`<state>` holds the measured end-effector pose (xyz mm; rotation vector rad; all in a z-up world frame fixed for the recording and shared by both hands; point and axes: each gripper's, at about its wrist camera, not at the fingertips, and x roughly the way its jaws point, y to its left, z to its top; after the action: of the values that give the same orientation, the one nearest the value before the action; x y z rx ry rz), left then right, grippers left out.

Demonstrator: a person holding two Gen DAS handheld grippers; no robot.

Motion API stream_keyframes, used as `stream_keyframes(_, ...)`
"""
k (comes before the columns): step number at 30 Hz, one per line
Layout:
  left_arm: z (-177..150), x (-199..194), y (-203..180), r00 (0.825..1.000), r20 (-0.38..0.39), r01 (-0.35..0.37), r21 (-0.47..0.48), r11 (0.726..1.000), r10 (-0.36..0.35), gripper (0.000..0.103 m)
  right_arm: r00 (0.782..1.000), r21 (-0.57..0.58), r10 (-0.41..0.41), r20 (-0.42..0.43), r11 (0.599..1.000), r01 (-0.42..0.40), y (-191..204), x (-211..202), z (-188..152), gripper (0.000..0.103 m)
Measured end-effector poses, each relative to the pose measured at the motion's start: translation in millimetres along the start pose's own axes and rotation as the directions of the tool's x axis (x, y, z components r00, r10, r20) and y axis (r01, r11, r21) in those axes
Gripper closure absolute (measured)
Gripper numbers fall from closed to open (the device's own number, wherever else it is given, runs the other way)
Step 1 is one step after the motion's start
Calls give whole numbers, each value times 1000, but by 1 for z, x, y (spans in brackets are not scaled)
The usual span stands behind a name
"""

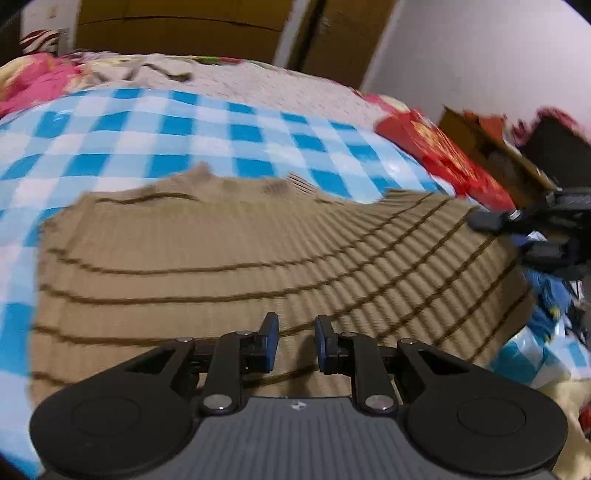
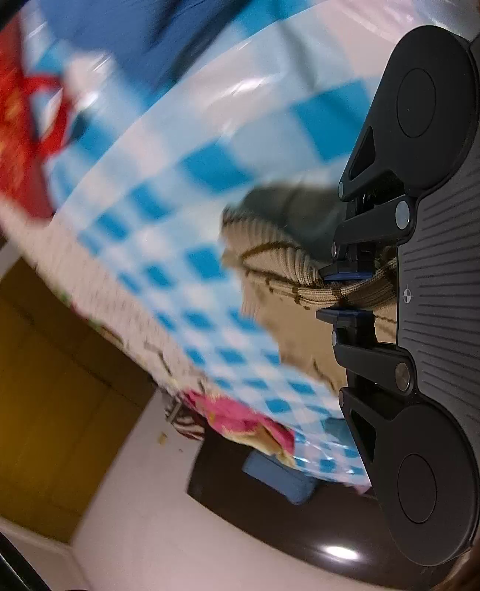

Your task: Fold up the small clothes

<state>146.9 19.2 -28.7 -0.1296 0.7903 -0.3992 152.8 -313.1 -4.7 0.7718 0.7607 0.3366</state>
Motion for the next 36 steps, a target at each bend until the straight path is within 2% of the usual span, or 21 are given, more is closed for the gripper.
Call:
stream_keyframes(2,-3,-14,16,1000,13,-23,-15,1000,24,72,1000,-102,-8,4,995,9,40,2,0,88)
stream_keyframes(5,-12,-32,39,999,10,-51,-51,997,52,72,1000,-264,-7,-20,964,2,105,19,-6,88)
stream_keyframes(8,-23,-48,59,998,15,-51,-118,992,53,72,997,-413,-25,-70,911,-6,161,56,-25,88)
stream_keyframes(13,-37,-72,82,999,33,-29,-174,984,35,72,978,-538,-70,-198,842,-48,218,132,-70,88)
stream_keyframes(15,-41,-79,87,999,31,-27,-183,983,33,72,967,-583,-118,-227,811,-37,228,159,-91,88)
stream_keyframes(18,-47,-92,93,999,36,-15,-189,982,22,71,946,-599,-170,-276,800,-31,232,188,-113,86)
stream_keyframes(20,-51,-99,98,999,41,8,-206,979,0,71,928,-614,-188,-322,788,-53,233,197,-125,84)
stream_keyframes(22,-53,-105,101,999,53,17,-216,976,-6,71,923,-636,-200,-330,769,-61,233,197,-134,84)
stream_keyframes(25,-55,-116,105,996,85,25,-232,972,-6,70,916,-613,-182,-358,786,-84,234,194,-134,84)
stream_keyframes(28,-56,-128,110,994,111,41,-247,968,-14,69,926,-626,-183,-329,777,-69,238,179,-131,82)
stream_keyframes(31,-56,-140,112,989,143,71,-269,960,-33,67,934,-628,-182,-308,777,-56,239,166,-123,74)
stream_keyframes(34,-50,-154,107,977,209,104,-264,959,-48,66,940,-619,-198,-278,785,-17,235,159,-111,73)
stream_keyframes(36,-41,-159,98,965,252,129,-222,966,-71,63,944,-622,-233,-232,782,41,232,161,-101,73)
